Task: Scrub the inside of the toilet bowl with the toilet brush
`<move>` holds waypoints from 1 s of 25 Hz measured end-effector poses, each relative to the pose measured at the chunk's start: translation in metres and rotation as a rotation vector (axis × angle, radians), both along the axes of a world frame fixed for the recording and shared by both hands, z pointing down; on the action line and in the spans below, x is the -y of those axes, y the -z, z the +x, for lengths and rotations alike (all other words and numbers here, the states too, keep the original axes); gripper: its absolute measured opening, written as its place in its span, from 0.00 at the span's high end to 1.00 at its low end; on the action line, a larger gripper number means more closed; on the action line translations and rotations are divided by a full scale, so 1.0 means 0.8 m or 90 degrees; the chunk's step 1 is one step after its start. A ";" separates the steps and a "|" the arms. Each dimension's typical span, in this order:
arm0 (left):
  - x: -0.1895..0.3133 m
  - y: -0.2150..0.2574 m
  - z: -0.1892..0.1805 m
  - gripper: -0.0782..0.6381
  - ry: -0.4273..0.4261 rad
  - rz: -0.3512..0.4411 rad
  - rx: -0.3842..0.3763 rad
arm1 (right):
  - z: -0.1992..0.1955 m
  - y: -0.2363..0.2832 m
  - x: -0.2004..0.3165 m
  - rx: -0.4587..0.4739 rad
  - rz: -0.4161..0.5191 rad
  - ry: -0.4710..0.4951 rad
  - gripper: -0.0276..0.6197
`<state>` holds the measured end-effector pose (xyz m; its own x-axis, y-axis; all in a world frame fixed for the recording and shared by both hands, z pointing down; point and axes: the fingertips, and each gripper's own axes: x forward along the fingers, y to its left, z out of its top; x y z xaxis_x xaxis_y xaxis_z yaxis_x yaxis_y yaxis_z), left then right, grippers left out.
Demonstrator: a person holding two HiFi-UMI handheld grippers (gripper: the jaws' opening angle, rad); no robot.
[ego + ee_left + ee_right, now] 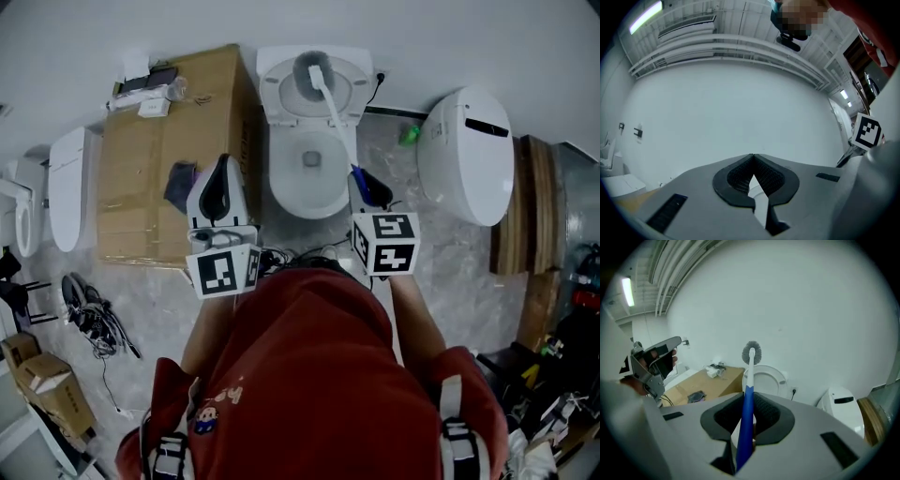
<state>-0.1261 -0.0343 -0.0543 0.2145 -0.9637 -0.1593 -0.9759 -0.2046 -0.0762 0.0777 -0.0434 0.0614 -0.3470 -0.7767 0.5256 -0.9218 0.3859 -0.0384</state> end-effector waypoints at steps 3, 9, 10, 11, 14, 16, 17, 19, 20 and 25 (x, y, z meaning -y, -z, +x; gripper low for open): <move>-0.004 0.006 0.002 0.87 0.001 0.007 0.000 | 0.003 0.032 0.009 0.005 0.044 -0.013 0.86; -0.006 0.005 0.004 0.87 0.005 0.003 -0.008 | 0.011 0.048 0.014 0.017 0.057 -0.027 0.86; -0.007 0.004 0.003 0.87 0.006 0.000 -0.011 | 0.011 0.047 0.014 0.019 0.055 -0.028 0.86; -0.007 0.002 0.002 0.87 0.007 -0.004 -0.015 | 0.011 0.047 0.014 0.020 0.055 -0.030 0.86; -0.008 -0.004 -0.001 0.87 0.010 -0.013 -0.017 | 0.011 0.044 0.015 0.021 0.055 -0.035 0.86; -0.007 -0.007 -0.001 0.87 0.009 -0.016 -0.015 | 0.010 0.043 0.017 0.022 0.056 -0.038 0.86; -0.007 -0.008 -0.001 0.87 0.008 -0.017 -0.015 | 0.010 0.044 0.018 0.023 0.057 -0.039 0.86; -0.006 -0.009 -0.001 0.87 0.007 -0.018 -0.015 | 0.011 0.045 0.019 0.021 0.059 -0.040 0.86; -0.006 -0.010 -0.001 0.87 0.006 -0.019 -0.016 | 0.011 0.045 0.019 0.020 0.059 -0.041 0.86; -0.005 -0.013 -0.004 0.87 0.009 -0.021 -0.020 | 0.012 0.045 0.019 0.022 0.059 -0.044 0.86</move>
